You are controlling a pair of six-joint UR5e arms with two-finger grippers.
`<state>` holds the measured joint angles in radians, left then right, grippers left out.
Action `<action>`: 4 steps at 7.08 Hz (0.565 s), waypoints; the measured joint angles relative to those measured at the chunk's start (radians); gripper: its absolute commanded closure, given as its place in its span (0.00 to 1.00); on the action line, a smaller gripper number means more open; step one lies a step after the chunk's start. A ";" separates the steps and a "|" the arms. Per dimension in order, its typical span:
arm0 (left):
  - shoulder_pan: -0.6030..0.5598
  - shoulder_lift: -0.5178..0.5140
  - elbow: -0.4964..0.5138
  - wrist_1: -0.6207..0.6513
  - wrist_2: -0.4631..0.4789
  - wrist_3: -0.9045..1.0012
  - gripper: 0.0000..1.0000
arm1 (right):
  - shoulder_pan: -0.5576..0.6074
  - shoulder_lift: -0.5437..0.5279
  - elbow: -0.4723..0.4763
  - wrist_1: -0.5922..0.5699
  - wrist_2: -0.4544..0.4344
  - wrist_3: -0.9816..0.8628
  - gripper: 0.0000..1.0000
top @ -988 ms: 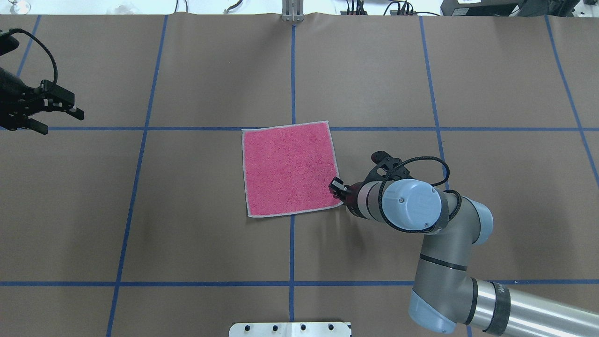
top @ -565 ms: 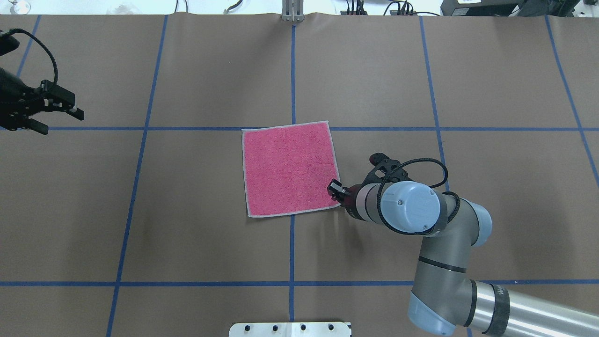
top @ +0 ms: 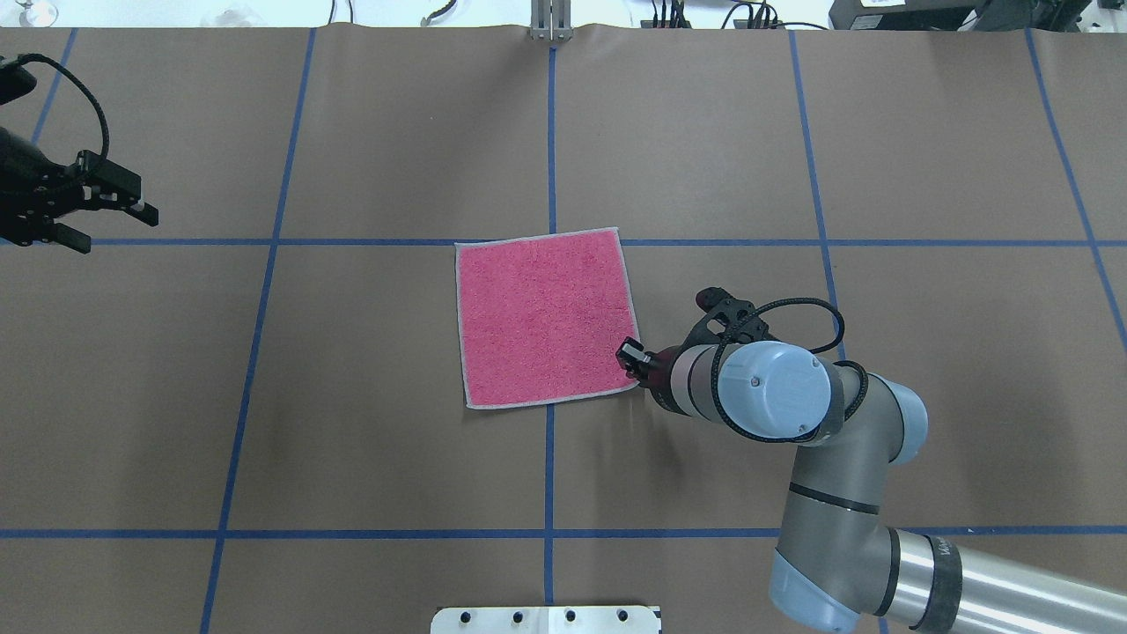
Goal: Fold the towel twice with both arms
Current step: 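Hold the right gripper at the towel corner while the left arm waits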
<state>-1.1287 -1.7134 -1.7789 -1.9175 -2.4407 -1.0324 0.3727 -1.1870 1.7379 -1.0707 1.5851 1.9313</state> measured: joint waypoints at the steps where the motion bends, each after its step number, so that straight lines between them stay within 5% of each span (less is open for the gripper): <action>1: 0.001 0.000 0.000 0.000 0.000 0.000 0.00 | 0.000 -0.001 0.001 0.000 0.000 0.000 0.77; 3: 0.001 -0.001 0.000 0.000 0.000 0.000 0.00 | -0.003 -0.002 0.002 -0.001 -0.002 0.000 1.00; 4: 0.001 -0.001 0.001 0.000 0.000 0.000 0.00 | -0.004 -0.003 0.002 -0.001 -0.002 0.000 1.00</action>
<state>-1.1275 -1.7147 -1.7784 -1.9175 -2.4406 -1.0324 0.3691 -1.1895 1.7396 -1.0714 1.5836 1.9313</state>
